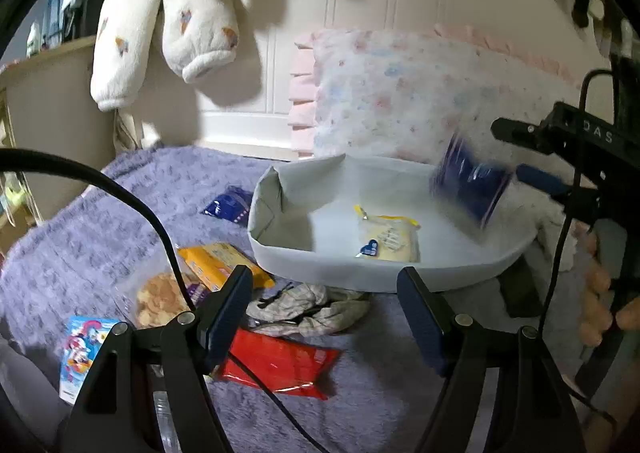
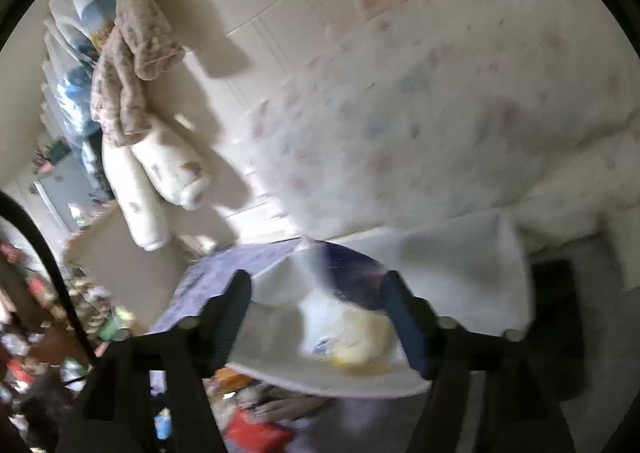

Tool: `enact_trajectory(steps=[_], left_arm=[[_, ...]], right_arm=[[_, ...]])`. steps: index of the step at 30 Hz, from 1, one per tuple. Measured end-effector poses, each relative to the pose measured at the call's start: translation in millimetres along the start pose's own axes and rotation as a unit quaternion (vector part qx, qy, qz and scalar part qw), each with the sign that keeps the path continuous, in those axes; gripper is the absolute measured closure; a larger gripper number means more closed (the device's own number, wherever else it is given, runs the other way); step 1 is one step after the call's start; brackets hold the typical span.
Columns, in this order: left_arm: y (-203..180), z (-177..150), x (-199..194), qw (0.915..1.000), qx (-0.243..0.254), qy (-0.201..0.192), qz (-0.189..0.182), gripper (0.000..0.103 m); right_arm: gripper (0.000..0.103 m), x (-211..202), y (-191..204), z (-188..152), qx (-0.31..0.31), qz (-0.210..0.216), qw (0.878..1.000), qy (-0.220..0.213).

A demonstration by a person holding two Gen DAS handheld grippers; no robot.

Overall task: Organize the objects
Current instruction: 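Grasp the dark blue snack packet and drop it into the tray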

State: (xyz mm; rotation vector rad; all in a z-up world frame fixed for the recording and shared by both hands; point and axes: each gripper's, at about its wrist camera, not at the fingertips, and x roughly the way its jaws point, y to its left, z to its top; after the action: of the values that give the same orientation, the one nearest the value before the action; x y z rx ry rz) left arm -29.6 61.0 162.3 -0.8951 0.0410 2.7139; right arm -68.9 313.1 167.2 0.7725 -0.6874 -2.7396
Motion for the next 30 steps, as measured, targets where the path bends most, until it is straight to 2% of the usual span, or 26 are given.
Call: enact_trajectory(steps=[2, 4, 7, 9, 11, 14, 15, 16, 18, 20, 23, 25, 26, 28, 30], left_arm=[[2, 0, 2, 0.9997, 0.006, 0.013, 0.021, 0.031], [10, -1, 3, 0.9992, -0.008, 0.020, 0.035, 0.043], [34, -2, -1, 0.9982, -0.046, 0.020, 0.032, 0.044], [53, -2, -11, 0.9964, -0.065, 0.021, 0.050, 0.044], [83, -3, -36, 0.9923, -0.098, 0.011, 0.075, 0.044], [132, -9, -92, 0.9771, -0.159, 0.008, 0.141, 0.044], [150, -11, -115, 0.9668, -0.178, 0.011, 0.183, 0.041], [160, -12, -128, 0.9598, -0.188, 0.015, 0.208, 0.034], [173, -15, -141, 0.9482, -0.208, 0.023, 0.239, 0.027], [171, -16, -126, 0.9519, -0.203, 0.037, 0.227, 0.026], [145, -21, -55, 0.9695, -0.164, 0.088, 0.159, 0.026], [127, -36, -3, 0.9730, -0.156, 0.112, 0.128, 0.029], [122, -44, 15, 0.9712, -0.152, 0.121, 0.137, 0.031], [114, -62, 49, 0.9659, -0.136, 0.136, 0.173, 0.042], [102, -70, 53, 0.9661, -0.086, 0.109, 0.218, 0.041]], right_arm=[[0.034, 0, 5, 1, -0.005, 0.024, 1.000, 0.006], [0.033, 4, 12, 0, -0.004, 0.045, 0.999, 0.022], [0.033, 7, 29, -6, -0.034, 0.064, 0.995, 0.069], [0.033, 13, 41, -12, -0.056, 0.084, 0.990, 0.096], [0.033, 16, 46, -19, -0.064, 0.088, 0.989, 0.105], [0.033, 20, 51, -22, -0.071, 0.087, 0.987, 0.112], [0.033, 20, 52, -22, -0.071, 0.087, 0.987, 0.113], [0.033, 21, 53, -23, -0.070, 0.087, 0.987, 0.117], [0.033, 23, 57, -27, -0.074, 0.091, 0.984, 0.131], [0.033, 25, 64, -33, -0.092, 0.099, 0.980, 0.144], [0.033, 32, 74, -45, -0.117, 0.101, 0.974, 0.168], [0.033, 39, 79, -53, -0.127, 0.106, 0.968, 0.187], [0.033, 42, 81, -57, -0.131, 0.108, 0.966, 0.196], [0.033, 49, 86, -66, -0.140, 0.112, 0.960, 0.214], [0.033, 55, 92, -75, -0.154, 0.117, 0.953, 0.233]])
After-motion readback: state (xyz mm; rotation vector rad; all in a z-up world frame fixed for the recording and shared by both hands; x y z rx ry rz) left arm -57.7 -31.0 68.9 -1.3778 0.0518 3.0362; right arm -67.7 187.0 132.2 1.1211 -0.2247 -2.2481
